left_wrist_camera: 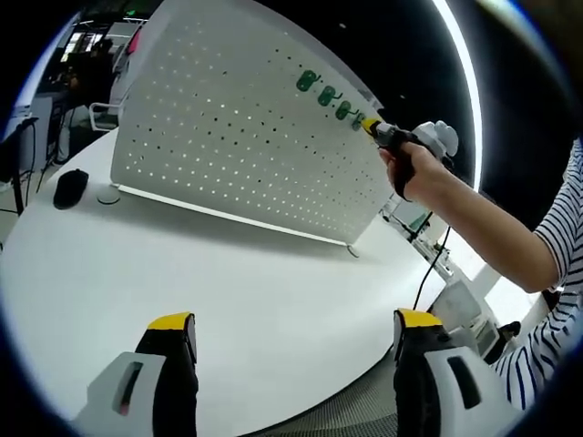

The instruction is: Insert the hook assembly into the mounting plate slot until the hook locks in place.

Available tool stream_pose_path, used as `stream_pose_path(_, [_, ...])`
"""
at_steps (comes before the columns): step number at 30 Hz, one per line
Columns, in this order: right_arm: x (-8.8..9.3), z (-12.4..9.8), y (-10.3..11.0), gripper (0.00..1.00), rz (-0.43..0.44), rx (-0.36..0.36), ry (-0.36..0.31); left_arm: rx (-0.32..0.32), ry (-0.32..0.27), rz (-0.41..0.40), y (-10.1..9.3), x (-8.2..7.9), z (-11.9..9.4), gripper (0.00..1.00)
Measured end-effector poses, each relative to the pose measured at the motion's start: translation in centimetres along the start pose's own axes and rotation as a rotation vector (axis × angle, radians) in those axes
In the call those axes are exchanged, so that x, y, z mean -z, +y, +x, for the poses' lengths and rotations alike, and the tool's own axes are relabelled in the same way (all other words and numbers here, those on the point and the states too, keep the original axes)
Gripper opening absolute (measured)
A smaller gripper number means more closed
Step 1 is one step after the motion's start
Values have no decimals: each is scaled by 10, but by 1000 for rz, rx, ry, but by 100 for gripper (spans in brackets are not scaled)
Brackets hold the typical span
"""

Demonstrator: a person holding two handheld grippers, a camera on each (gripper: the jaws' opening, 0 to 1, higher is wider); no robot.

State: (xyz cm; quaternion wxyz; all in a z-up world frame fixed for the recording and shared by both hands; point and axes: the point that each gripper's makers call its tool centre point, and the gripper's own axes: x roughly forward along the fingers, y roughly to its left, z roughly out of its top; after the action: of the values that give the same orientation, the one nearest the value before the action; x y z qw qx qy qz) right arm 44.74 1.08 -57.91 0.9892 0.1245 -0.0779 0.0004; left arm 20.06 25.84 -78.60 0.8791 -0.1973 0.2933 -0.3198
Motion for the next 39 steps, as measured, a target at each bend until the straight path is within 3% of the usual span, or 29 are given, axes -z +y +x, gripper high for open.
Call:
stream_pose_path(11, [1,-1,4,1,-12,30,-3,0,-3,1,0,0,0,91])
stream_pose_path(23, [9,1,6,3,-14,30,51,1,-17,1,-1,-3,-1,91])
stream_pose_path(27, [5,1,6,4,-148,25,76,-4,-21,17,-1,-4,-2,89])
stream_pose_path(30, [3,1,7,8,-120,12,91,0,-15,17,-1,-3,-1,90])
stream_pose_path(33, [-7,-4,-1,21,-118,43,75,4,-11,26,-3,-2,-1,90])
stream_pose_path(39, [-11,-12,-5,27,-164,24,98,3,-10,36,-3,-3,-1,90])
